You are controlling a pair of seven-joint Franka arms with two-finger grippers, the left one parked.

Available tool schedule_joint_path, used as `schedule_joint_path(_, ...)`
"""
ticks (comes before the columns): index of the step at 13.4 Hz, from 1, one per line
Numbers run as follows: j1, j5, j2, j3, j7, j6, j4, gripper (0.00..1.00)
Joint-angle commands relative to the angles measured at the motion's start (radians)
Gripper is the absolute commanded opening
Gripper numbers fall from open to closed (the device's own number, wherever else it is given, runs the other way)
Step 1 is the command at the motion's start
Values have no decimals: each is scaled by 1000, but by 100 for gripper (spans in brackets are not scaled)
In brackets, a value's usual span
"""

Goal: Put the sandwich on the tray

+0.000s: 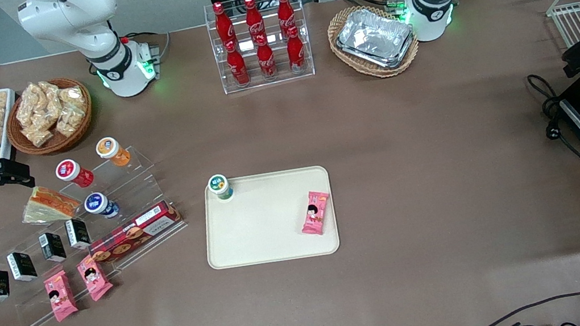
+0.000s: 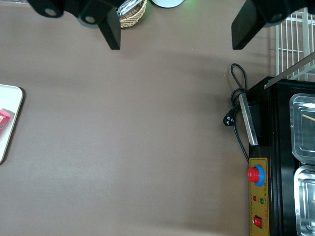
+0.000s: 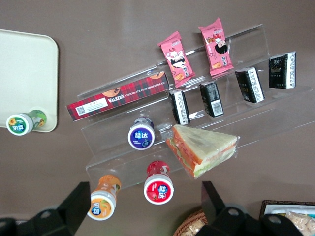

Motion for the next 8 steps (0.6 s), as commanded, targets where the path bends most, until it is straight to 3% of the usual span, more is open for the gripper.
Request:
schedule_joint_path(1,-12,11,12,2,6,-5,24,100)
schedule_joint_path(8,-10,9,13,2,19,0,24,100)
